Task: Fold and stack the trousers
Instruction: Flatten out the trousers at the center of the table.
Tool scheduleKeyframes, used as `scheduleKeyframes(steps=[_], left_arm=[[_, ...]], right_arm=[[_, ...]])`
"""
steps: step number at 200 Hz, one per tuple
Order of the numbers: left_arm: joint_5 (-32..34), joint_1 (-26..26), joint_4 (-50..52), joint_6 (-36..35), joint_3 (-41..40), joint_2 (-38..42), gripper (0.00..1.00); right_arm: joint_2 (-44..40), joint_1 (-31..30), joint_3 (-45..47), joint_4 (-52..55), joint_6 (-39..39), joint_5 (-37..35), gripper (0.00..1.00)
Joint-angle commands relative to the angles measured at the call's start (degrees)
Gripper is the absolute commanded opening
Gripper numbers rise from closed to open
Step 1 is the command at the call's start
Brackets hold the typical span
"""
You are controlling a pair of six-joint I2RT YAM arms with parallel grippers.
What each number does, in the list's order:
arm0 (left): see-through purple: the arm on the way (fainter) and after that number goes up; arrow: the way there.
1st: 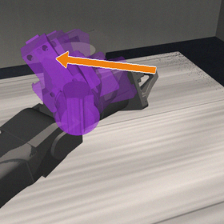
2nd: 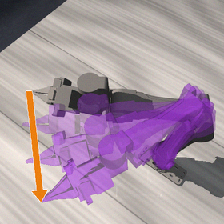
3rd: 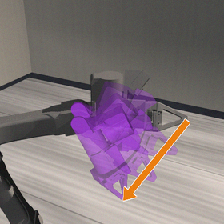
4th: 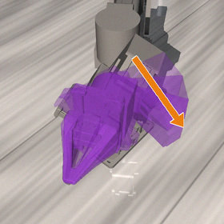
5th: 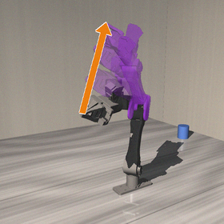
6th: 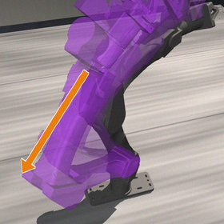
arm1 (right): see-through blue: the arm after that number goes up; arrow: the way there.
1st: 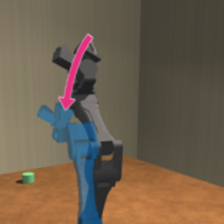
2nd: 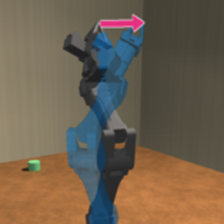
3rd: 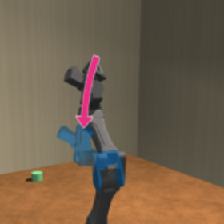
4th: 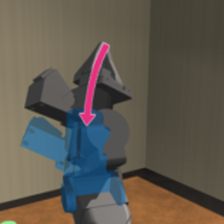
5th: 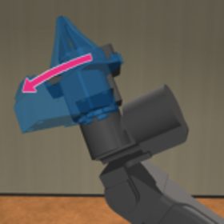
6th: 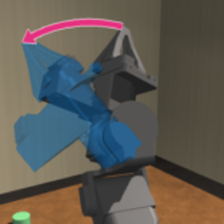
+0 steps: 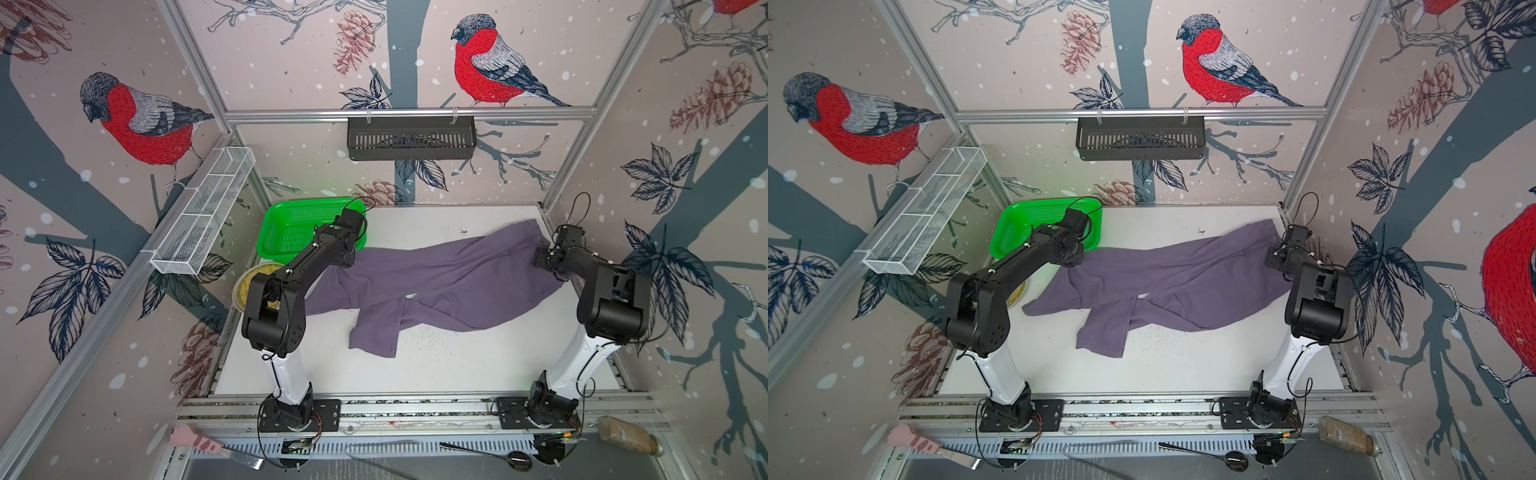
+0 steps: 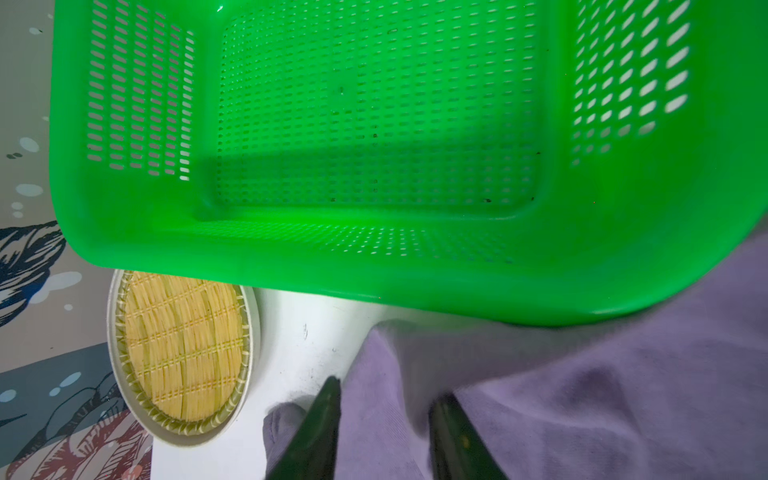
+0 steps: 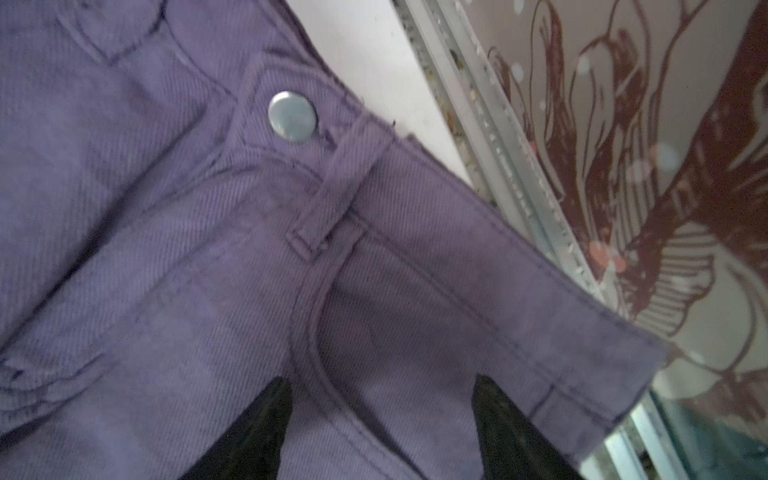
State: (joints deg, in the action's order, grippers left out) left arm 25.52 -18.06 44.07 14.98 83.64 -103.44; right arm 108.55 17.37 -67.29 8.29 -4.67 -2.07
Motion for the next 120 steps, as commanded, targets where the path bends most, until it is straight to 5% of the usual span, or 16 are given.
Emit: scheduleKeyframes(steps=[1, 29, 120], left_arm=[[-2.8, 0.0, 0.1, -0.6, -1.3, 3.4, 0.47], [-4.9, 0.0, 0.1, -0.4, -5.1, 7.9, 0.59], [-19.2, -1.4, -9.4, 6.2, -26.1, 18.7, 0.61]], right_arm=[[-2.7, 0.3, 2.6, -2.5, -3.0, -3.4, 0.77], [-4.0, 1.4, 5.0, -2.9, -6.8, -3.9, 0.85], [-4.8, 0.6, 11.7, -5.1, -11.1, -4.2, 0.82]])
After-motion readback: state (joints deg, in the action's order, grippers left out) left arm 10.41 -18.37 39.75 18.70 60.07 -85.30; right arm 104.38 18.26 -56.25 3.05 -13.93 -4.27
